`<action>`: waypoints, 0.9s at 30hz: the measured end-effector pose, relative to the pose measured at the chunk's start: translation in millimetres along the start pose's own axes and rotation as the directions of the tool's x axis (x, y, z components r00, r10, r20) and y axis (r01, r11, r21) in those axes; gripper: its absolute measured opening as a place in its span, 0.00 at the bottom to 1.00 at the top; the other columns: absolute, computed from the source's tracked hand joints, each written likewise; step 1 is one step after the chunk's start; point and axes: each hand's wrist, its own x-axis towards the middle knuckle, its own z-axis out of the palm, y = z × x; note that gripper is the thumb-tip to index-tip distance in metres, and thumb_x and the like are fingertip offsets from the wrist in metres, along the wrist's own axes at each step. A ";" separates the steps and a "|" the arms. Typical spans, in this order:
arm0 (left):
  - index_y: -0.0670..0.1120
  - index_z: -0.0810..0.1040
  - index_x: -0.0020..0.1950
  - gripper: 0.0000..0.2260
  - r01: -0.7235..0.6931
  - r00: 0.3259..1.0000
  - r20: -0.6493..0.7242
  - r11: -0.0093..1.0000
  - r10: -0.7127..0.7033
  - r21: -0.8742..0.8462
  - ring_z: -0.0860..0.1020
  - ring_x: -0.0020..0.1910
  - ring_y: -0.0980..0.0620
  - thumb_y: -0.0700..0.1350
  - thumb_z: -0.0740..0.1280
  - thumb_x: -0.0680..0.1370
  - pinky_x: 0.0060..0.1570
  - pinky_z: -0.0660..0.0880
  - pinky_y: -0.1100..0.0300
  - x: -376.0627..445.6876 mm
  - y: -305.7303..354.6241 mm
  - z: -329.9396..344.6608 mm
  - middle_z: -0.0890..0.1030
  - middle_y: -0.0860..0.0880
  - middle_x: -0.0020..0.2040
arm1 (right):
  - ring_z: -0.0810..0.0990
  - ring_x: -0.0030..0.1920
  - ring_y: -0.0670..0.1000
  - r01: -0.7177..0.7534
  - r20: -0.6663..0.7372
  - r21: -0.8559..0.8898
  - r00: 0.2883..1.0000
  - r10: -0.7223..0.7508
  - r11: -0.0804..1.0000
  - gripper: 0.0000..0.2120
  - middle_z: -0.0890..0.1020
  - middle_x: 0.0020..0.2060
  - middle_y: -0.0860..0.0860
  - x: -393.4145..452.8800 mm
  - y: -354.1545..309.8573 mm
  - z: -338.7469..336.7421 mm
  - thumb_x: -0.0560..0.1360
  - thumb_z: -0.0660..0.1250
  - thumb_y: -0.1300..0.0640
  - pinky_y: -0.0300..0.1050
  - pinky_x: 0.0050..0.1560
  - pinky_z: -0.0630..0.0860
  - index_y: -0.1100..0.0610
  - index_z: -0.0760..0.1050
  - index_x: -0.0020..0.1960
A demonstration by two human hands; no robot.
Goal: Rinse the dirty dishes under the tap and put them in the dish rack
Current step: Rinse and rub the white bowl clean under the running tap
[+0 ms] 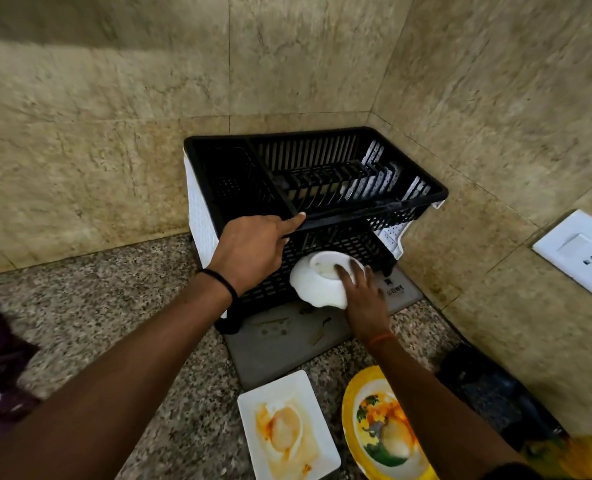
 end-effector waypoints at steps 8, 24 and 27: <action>0.57 0.65 0.74 0.21 0.013 1.000 0.004 1.000 -0.013 -0.022 0.79 0.46 0.50 0.46 0.59 0.80 0.34 0.62 0.59 -0.9 1.8 -3.5 0.81 0.52 0.47 | 0.63 0.72 0.62 -0.359 0.285 0.904 0.911 0.298 0.231 0.42 0.63 0.72 0.61 20.7 8.6 -9.2 0.68 0.72 0.64 0.58 0.64 0.69 0.60 0.55 0.76; 0.57 0.64 0.75 0.21 0.020 1.000 0.012 1.000 -0.019 -0.013 0.79 0.47 0.51 0.47 0.58 0.81 0.35 0.62 0.60 -1.2 3.1 -5.4 0.80 0.53 0.48 | 0.77 0.59 0.59 -0.343 0.567 0.778 0.742 0.356 -0.526 0.26 0.76 0.64 0.57 70.3 -18.2 -28.5 0.75 0.70 0.62 0.53 0.39 0.81 0.64 0.67 0.70; 0.57 0.63 0.75 0.21 0.017 1.000 0.007 1.000 -0.017 -0.013 0.79 0.46 0.51 0.47 0.57 0.81 0.35 0.66 0.59 -1.7 2.1 -4.0 0.80 0.53 0.48 | 0.78 0.51 0.59 -0.285 0.579 0.764 0.700 0.418 -0.579 0.24 0.75 0.63 0.59 91.8 -9.1 -27.4 0.76 0.67 0.64 0.57 0.47 0.77 0.65 0.66 0.70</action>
